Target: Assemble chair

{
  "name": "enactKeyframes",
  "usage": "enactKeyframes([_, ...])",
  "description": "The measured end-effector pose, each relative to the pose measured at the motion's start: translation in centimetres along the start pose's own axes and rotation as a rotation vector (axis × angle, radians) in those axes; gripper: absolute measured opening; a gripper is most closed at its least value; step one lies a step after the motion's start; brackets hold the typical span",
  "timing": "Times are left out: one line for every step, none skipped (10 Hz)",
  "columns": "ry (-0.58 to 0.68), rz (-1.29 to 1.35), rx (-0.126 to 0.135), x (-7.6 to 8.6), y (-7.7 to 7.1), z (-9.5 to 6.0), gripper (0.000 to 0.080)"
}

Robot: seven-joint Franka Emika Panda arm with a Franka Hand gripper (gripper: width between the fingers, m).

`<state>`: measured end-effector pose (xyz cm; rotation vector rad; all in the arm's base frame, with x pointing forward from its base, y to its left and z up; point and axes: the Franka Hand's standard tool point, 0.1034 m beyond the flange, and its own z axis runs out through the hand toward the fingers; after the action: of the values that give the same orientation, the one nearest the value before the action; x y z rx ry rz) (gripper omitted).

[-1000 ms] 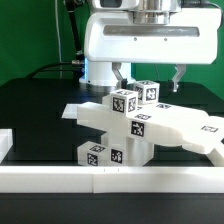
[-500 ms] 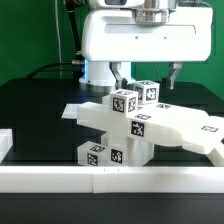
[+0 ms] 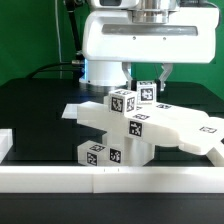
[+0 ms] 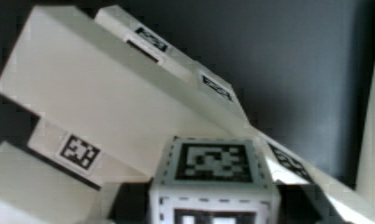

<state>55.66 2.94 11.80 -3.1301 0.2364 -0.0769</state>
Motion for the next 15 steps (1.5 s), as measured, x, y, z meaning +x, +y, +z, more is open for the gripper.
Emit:
enactKeyframes([0.000,0.112,0.000,0.03,-0.06,0.02,0.0285])
enactKeyframes([0.004,0.227,0.001,0.14,-0.12,0.02,0.0285])
enactKeyframes([0.009,0.376,0.001,0.27,-0.30,0.02,0.0285])
enactKeyframes([0.010,0.484,0.002,0.42,-0.37,0.03,0.0285])
enactKeyframes([0.009,0.609,0.008,0.45,-0.45,0.03,0.0287])
enactKeyframes([0.008,0.726,0.013,0.47,-0.50,0.03,0.0287])
enactKeyframes([0.009,0.825,0.028,0.58,-0.55,0.01,0.0287])
enactKeyframes([0.007,0.911,0.030,0.59,-0.58,-0.01,0.0287])
enactKeyframes([0.007,0.930,0.030,0.60,-0.58,-0.02,0.0287])
enactKeyframes([0.007,0.915,0.029,0.58,-0.57,0.01,0.0382])
enactKeyframes([0.001,0.867,0.021,0.48,-0.60,-0.01,0.0516])
enactKeyframes([-0.006,0.817,0.010,0.44,-0.74,-0.11,0.0516])
enactKeyframes([-0.005,0.773,0.011,0.44,-0.90,-0.14,0.0621])
enactKeyframes([-0.002,0.600,0.004,0.43,-0.91,-0.14,0.0641])
enactKeyframes([-0.002,0.503,0.006,0.42,-1.05,-0.16,0.0641])
